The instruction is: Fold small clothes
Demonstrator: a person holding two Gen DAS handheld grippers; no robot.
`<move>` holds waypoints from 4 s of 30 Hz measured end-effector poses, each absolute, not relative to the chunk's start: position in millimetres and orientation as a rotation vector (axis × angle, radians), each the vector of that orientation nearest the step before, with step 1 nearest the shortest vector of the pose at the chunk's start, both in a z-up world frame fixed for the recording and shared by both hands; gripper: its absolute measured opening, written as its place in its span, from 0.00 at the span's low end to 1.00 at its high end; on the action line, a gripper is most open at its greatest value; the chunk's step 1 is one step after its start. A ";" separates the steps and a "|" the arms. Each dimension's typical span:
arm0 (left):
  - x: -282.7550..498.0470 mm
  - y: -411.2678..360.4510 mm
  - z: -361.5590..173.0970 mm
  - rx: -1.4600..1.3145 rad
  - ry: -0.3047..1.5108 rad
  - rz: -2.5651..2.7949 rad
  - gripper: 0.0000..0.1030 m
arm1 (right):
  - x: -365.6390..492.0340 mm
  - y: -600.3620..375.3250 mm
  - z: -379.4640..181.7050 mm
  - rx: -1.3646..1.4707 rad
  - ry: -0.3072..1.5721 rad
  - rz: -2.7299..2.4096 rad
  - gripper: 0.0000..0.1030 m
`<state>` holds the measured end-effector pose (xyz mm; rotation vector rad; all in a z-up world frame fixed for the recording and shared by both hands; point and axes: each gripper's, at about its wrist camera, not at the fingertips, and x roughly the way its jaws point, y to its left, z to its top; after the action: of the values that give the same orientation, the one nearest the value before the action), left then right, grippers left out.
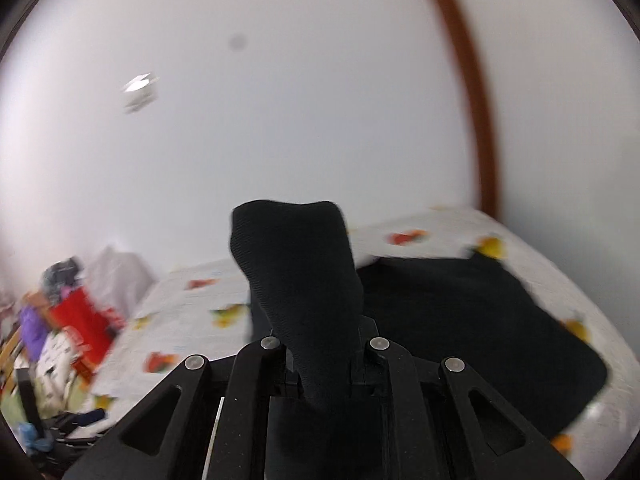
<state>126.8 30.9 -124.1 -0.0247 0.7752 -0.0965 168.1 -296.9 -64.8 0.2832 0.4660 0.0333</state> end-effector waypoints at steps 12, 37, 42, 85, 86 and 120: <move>116.1 -105.8 -135.5 0.045 0.800 -0.447 0.60 | 152.9 -389.9 -155.6 0.345 0.674 -0.093 0.39; 134.9 -104.8 -155.3 -0.011 0.837 -0.386 0.16 | 173.5 -344.2 -173.2 0.300 0.716 0.072 0.18; 121.2 -49.0 -152.9 -0.019 0.840 -0.304 0.16 | 183.4 -291.4 -172.4 0.285 0.732 0.173 0.18; 124.7 -14.4 -170.7 -0.040 0.854 -0.277 0.64 | 191.2 -271.3 -128.1 0.299 0.565 0.280 0.07; 124.9 -13.8 -170.7 -0.041 0.854 -0.279 0.65 | 185.5 -282.4 -125.1 0.316 0.533 0.246 0.07; 138.5 -55.2 -173.6 0.041 0.870 -0.285 0.63 | 195.3 -347.4 -170.7 0.359 0.686 0.062 0.14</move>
<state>138.5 -55.1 -173.6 0.0411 0.8695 -0.2850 195.3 -347.4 -170.7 0.3590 0.6860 0.0616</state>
